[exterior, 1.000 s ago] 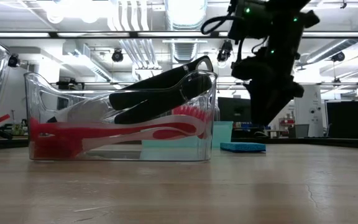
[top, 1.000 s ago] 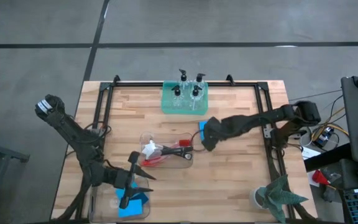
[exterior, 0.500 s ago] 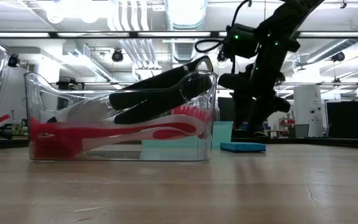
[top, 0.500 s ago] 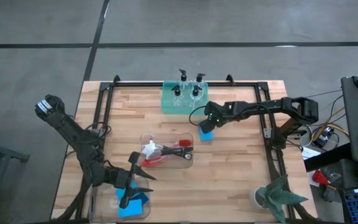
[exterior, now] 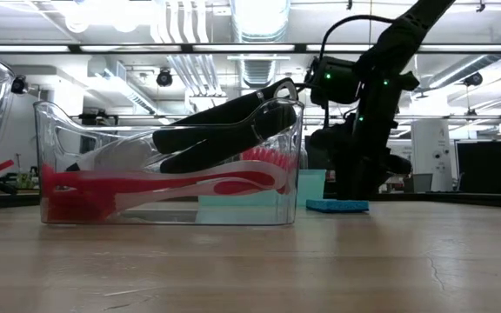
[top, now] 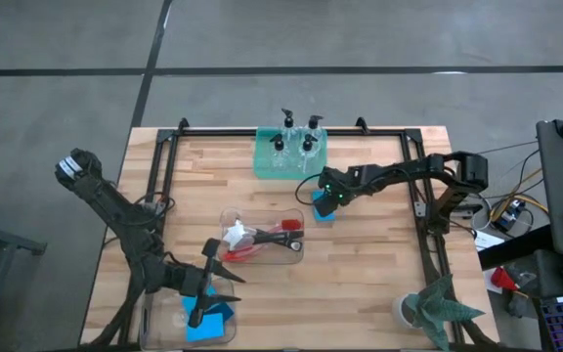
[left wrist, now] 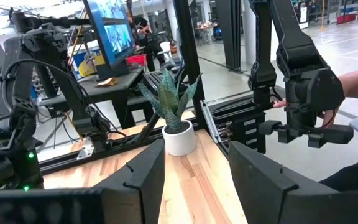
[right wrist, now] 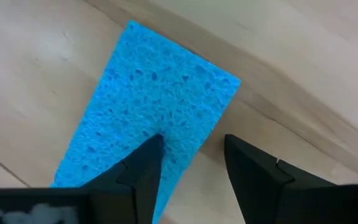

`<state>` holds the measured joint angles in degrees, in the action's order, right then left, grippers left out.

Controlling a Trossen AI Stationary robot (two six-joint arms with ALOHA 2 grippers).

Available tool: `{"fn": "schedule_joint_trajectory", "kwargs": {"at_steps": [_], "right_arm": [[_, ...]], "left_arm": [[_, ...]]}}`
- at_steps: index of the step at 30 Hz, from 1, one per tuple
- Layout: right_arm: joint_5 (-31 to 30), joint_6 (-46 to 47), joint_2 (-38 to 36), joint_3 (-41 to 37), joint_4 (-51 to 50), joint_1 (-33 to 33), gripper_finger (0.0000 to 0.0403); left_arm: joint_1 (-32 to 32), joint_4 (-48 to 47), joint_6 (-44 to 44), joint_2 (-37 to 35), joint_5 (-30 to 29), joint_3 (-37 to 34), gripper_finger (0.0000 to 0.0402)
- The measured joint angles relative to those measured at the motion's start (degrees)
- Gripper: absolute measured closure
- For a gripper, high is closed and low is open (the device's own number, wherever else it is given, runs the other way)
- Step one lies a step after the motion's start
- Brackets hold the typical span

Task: Pick & Place Kitchen Sink Supplies
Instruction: Put the blue sponge into the bottom transparent bin

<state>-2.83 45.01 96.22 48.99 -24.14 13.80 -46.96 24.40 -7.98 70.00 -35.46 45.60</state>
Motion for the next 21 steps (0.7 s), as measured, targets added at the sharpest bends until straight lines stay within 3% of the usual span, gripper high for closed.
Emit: {"fn": "schedule_joint_trajectory", "kwargs": {"at_steps": [6,14,21], "right_arm": [[0.13,-0.89,0.40,-0.02,2.07,0.02,0.0272],[0.23,-3.17,0.42,-0.02,2.43,0.02,0.0384],[0.02,-3.82,-1.04,-0.11,1.81,0.02,0.0394]], "left_arm": [[0.09,-0.10,-0.47,0.00,0.00,-0.35,0.0229],[0.67,-0.53,-0.58,0.00,-0.24,-0.90,0.0229],[0.74,-1.33,-0.30,0.00,-0.46,-0.94,0.0229]]}}
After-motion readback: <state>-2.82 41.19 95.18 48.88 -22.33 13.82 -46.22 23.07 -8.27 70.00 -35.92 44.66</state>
